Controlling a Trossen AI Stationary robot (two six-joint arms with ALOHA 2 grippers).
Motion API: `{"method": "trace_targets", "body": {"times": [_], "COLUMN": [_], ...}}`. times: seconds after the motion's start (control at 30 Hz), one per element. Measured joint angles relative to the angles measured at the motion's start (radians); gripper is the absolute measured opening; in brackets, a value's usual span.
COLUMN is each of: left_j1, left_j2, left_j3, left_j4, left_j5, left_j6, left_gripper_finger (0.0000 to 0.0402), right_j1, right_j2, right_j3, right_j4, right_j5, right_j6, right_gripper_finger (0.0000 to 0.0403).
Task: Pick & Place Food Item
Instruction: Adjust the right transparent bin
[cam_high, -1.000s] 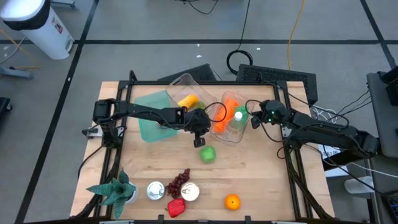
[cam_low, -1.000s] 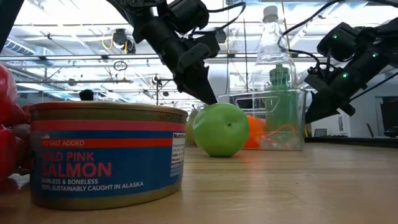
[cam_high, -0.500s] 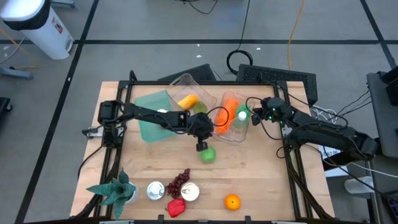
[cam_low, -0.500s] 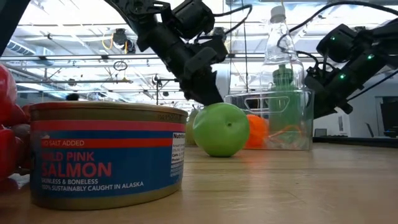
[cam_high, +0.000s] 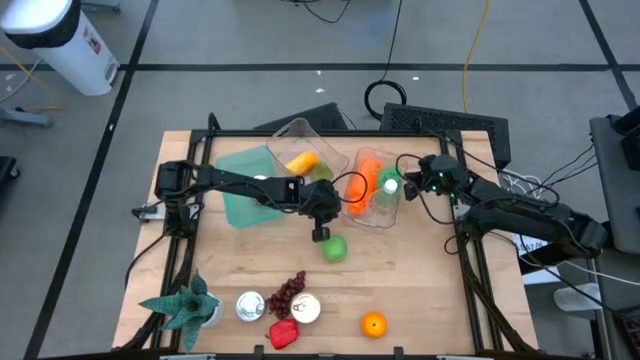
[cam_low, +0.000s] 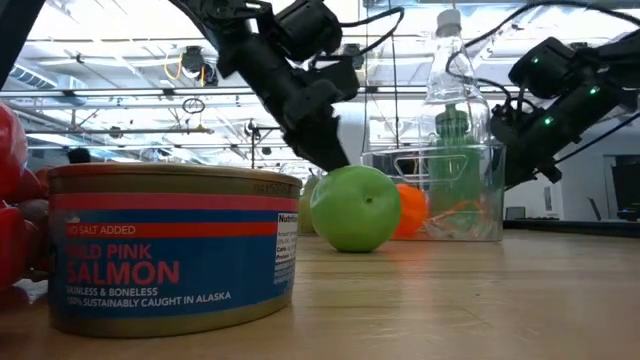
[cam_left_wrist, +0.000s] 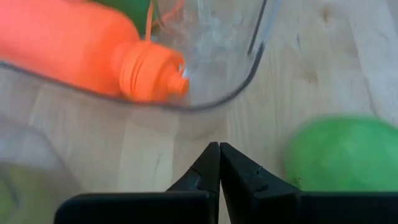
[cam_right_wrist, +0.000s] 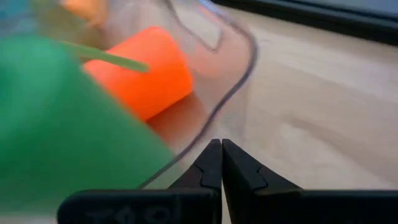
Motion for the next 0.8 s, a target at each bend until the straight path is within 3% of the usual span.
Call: {"method": "trace_targets", "body": {"times": [0.17, 0.37, 0.53, 0.8], "left_j1": [-0.002, 0.023, 0.054, 0.062], "left_j2": [-0.045, -0.048, -0.033, -0.015], "left_j3": [0.0, 0.0, -0.001, 0.0], "left_j4": [-0.088, -0.095, -0.053, 0.012], "left_j5": [-0.019, -0.06, -0.062, -0.043], "left_j6": [0.022, 0.015, 0.002, -0.015], "left_gripper_finger": [0.0003, 0.0009, 0.0006, 0.0003], "right_j1": [0.066, 0.175, 0.301, 0.579], "right_j2": [-0.08, -0.215, -0.328, -0.443], "right_j3": [0.0, 0.0, 0.0, 0.001], "right_j4": [-0.011, -0.078, -0.016, 0.247], "right_j5": [-0.015, 0.029, 0.002, 0.003], "right_j6": [0.06, 0.113, 0.1, -0.176], "right_gripper_finger": [0.0, 0.0, 0.0, 0.0]}}
